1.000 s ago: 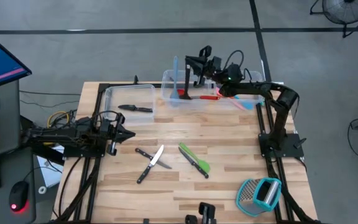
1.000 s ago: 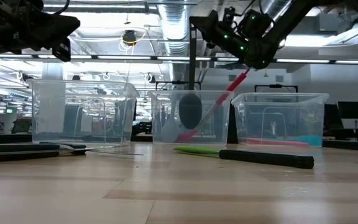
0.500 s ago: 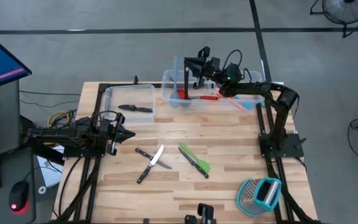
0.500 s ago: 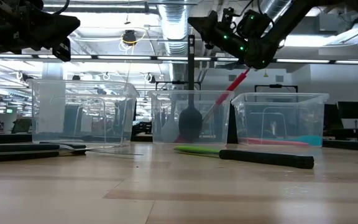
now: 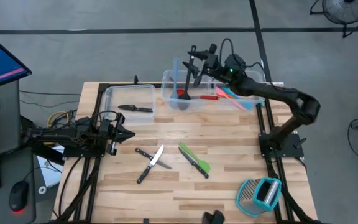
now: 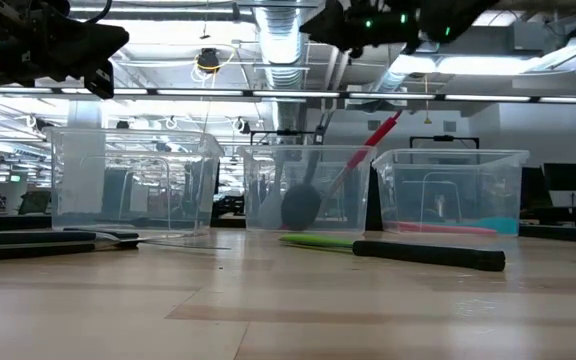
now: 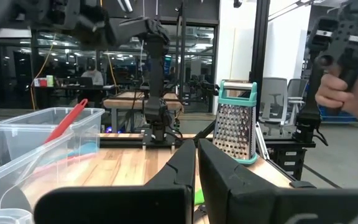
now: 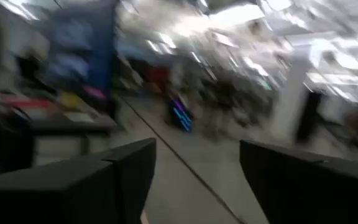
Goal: Pick & Place Kitchen Items
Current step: Put the green spatula into the top right transparent bin
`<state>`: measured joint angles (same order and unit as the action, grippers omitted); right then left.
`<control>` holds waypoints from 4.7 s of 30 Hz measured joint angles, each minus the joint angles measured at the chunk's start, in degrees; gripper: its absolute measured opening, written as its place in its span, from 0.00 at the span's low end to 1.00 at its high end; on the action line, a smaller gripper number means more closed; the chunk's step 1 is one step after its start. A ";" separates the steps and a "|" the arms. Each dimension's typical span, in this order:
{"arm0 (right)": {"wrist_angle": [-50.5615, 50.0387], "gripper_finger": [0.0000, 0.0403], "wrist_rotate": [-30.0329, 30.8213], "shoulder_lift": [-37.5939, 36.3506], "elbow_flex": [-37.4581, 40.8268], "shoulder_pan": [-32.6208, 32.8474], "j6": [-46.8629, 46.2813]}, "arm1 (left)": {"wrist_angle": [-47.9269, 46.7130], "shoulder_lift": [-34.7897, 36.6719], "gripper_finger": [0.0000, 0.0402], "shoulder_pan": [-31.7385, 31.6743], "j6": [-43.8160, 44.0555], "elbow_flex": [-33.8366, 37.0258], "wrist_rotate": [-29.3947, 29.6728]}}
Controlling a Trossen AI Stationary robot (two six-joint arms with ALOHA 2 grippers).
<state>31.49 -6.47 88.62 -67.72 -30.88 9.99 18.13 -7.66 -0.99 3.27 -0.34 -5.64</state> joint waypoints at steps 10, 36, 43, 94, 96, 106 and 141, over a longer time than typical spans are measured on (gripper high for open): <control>-22.33 0.63 31.10 -3.13 -4.87 5.79 -6.43 | 0.02 0.00 0.00 0.00 0.00 0.00 0.00; -67.02 0.63 30.41 -1.57 -18.44 19.76 -30.48 | 0.45 -0.07 0.00 0.00 0.00 0.00 -0.01; -80.41 0.63 30.45 0.96 -18.98 34.33 -45.52 | 0.43 -0.07 0.00 0.00 0.00 0.00 -0.01; -78.23 0.63 5.66 28.50 -10.21 42.98 -48.80 | 3.00 -6.38 0.00 0.00 0.02 0.00 -0.21; -78.58 0.63 4.34 28.54 -10.11 43.45 -49.05 | 3.01 -6.38 0.00 0.00 0.00 0.00 -0.21; -77.93 0.63 -5.01 28.11 -6.29 45.82 -50.53 | 3.01 -6.38 0.00 0.00 0.00 0.00 -0.21; -78.28 0.03 6.33 20.22 -6.13 42.41 -46.69 | 3.45 -6.38 0.00 0.00 0.00 0.00 -0.21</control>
<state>-46.79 -0.15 108.84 -73.85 11.53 -36.70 21.58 -14.04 -0.99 3.27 -0.34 -5.85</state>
